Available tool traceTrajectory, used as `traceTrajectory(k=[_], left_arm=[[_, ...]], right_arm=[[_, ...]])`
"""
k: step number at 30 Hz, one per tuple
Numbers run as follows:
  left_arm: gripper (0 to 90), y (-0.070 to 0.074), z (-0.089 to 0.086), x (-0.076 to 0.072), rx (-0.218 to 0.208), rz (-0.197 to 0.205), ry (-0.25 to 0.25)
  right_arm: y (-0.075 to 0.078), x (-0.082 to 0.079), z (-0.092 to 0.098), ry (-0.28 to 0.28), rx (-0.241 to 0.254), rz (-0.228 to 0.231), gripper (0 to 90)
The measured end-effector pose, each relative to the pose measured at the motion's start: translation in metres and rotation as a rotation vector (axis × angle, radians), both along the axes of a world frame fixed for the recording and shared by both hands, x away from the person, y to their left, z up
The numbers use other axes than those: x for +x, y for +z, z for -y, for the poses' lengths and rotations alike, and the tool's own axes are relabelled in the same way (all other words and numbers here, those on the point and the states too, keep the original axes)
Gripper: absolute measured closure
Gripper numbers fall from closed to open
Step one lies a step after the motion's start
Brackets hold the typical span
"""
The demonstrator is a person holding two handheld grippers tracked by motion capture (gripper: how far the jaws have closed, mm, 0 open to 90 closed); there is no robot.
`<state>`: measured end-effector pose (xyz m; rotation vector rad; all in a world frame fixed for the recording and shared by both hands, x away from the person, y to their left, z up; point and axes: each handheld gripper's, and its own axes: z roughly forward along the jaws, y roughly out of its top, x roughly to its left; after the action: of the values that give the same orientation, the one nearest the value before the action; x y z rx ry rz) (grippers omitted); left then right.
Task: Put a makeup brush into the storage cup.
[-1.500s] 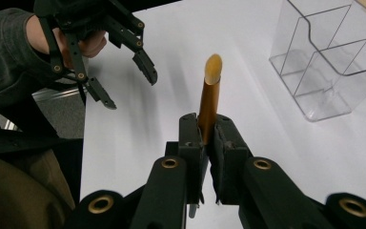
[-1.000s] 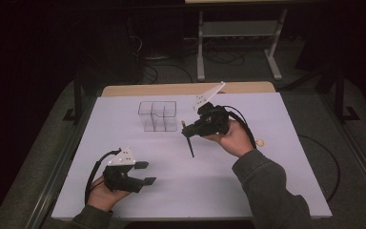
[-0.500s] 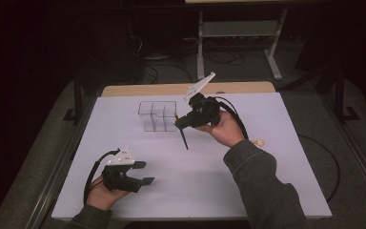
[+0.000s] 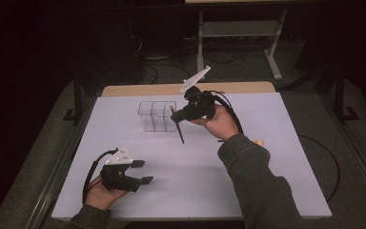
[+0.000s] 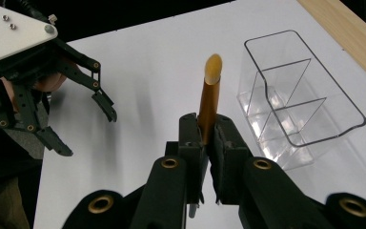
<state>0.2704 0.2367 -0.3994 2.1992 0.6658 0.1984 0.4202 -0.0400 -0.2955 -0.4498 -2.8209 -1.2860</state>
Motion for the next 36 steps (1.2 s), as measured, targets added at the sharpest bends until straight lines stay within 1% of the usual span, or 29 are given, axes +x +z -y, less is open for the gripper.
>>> traceTrajectory(k=[1, 2, 5, 7, 8, 11, 18, 20, 23, 32, 35, 36], left_arm=[[33.1, 0.000, 0.000, 0.000, 0.002, 0.005, -0.002], [33.0, 0.000, 0.000, 0.000, -0.003, -0.006, 0.004], [32.7, 0.000, -0.001, 0.000, -0.003, -0.003, 0.003], [32.3, 0.000, -0.001, 0.000, -0.006, -0.004, 0.004], [32.2, 0.000, -0.001, 0.000, -0.005, -0.005, 0.007], [32.1, -0.001, -0.002, 0.000, 0.006, 0.001, 0.011], [31.0, -0.002, -0.004, 0.001, -0.004, -0.007, 0.020], [30.2, -0.002, -0.005, 0.002, -0.005, -0.011, 0.022], [29.4, -0.002, -0.005, 0.002, -0.002, -0.011, 0.019], [28.9, -0.002, -0.005, 0.003, -0.003, -0.007, 0.020], [28.8, -0.001, -0.006, 0.003, 0.001, -0.001, 0.015], [28.8, 0.000, -0.006, 0.003, 0.002, 0.001, 0.015]], right_arm=[[0.000, 0.002, -0.001, 0.003, -0.002, 0.008, 82.8], [0.000, 0.002, -0.002, -0.002, -0.004, 0.001, 82.8], [0.000, 0.005, -0.005, -0.006, -0.008, -0.004, 82.8], [-0.001, 0.007, -0.007, -0.009, -0.009, 0.002, 82.8], [-0.001, 0.008, -0.007, -0.010, -0.008, -0.005, 82.8], [-0.001, 0.012, -0.008, -0.015, -0.016, -0.003, 82.8], [0.006, 0.019, -0.014, -0.010, -0.011, 0.015, 82.8], [0.006, 0.021, -0.016, -0.011, -0.021, 0.022, 82.8], [0.008, 0.023, -0.019, -0.017, -0.021, 0.013, 82.8], [0.016, 0.033, -0.030, -0.013, -0.026, 0.028, 82.8], [0.017, 0.037, -0.034, -0.015, -0.013, 0.028, 82.8], [0.018, 0.039, -0.037, -0.017, -0.019, 0.024, 82.8]])
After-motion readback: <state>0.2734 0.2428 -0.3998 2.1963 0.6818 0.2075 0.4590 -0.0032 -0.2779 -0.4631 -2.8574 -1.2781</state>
